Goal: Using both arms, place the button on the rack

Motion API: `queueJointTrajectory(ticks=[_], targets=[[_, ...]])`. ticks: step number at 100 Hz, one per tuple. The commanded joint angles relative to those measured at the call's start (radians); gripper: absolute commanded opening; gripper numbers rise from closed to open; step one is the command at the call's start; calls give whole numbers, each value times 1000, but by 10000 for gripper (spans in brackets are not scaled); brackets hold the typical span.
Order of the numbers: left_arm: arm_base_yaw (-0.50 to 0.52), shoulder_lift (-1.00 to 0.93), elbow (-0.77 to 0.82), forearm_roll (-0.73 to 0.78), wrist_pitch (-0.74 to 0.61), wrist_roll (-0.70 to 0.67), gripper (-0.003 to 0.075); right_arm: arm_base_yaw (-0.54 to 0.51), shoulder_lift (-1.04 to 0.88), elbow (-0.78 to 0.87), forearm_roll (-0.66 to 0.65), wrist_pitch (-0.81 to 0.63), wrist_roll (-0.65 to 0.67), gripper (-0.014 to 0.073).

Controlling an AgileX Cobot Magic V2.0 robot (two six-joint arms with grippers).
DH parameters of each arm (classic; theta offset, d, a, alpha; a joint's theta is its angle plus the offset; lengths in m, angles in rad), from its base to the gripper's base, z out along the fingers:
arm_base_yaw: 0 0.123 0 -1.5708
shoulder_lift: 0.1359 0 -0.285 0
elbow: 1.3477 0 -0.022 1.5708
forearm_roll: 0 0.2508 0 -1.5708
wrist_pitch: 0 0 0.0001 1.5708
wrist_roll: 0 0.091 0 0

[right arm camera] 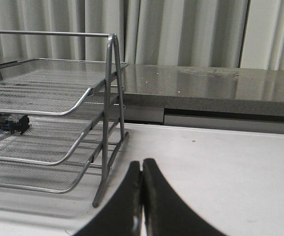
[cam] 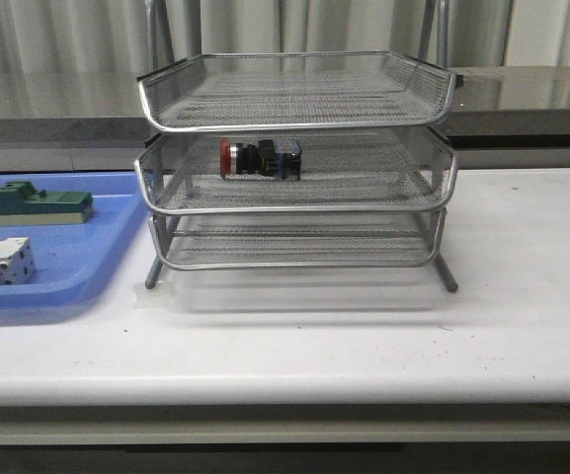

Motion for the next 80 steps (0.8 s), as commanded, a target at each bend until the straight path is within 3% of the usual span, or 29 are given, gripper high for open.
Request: queueJointTrajectory(ticks=[1,23,45,80], targets=[[3,6,-30,-17,-65,-6,-20,-5,-20,-17,0,-76,-1,-60],[3,6,-30,50,-69,-31,-20,-5,-20,-17,0,-76,-1,-60],[3,-18,-14,480,-66,-510,-20,-5,-20,-17,0,-76,-1,-60],[-6,-161,92,774,-89,-804,-20,-5,-20,-17,0,-76,-1,-60]])
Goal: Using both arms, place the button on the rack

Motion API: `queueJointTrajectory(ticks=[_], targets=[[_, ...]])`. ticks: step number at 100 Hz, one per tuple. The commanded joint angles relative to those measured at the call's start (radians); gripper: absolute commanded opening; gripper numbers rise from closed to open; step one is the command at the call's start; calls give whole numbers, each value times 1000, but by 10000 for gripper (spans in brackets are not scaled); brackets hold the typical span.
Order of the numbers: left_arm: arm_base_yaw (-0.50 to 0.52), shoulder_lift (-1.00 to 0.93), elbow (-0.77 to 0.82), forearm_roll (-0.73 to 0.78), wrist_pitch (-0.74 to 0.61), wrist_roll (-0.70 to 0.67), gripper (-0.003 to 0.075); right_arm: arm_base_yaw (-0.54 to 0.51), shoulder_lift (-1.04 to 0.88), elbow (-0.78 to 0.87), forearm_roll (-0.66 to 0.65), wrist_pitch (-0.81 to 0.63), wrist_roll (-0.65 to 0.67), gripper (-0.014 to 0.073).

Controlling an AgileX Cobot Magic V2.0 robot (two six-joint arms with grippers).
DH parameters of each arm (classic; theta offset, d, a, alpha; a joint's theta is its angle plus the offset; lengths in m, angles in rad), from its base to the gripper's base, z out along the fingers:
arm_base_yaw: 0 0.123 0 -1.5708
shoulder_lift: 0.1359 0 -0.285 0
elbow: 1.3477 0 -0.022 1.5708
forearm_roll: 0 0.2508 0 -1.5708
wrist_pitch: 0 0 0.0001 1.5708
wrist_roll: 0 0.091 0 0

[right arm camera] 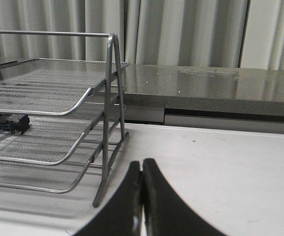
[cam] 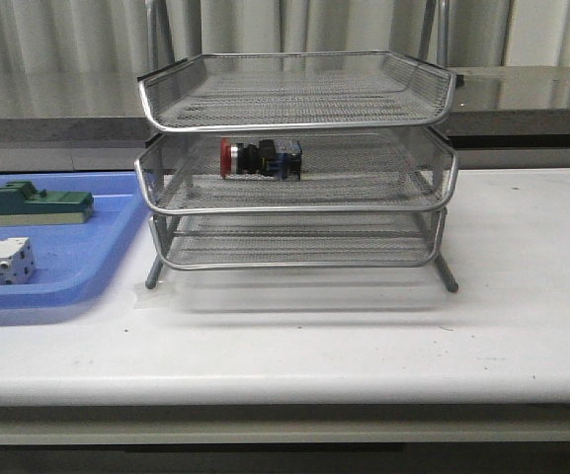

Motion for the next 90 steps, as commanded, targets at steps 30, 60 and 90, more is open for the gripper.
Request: queueJointTrajectory(ticks=[30,60,90], targets=[[-6,-217,132,85,-134,-132,-20,-5,-20,-17,0,-76,-1,-60],[-6,-320,248,81,-223,-133,-20,-5,-20,-17,0,-76,-1,-60],[-6,-320,267,81,-250,-133,-20,-5,-20,-17,0,-77,-1,-60]])
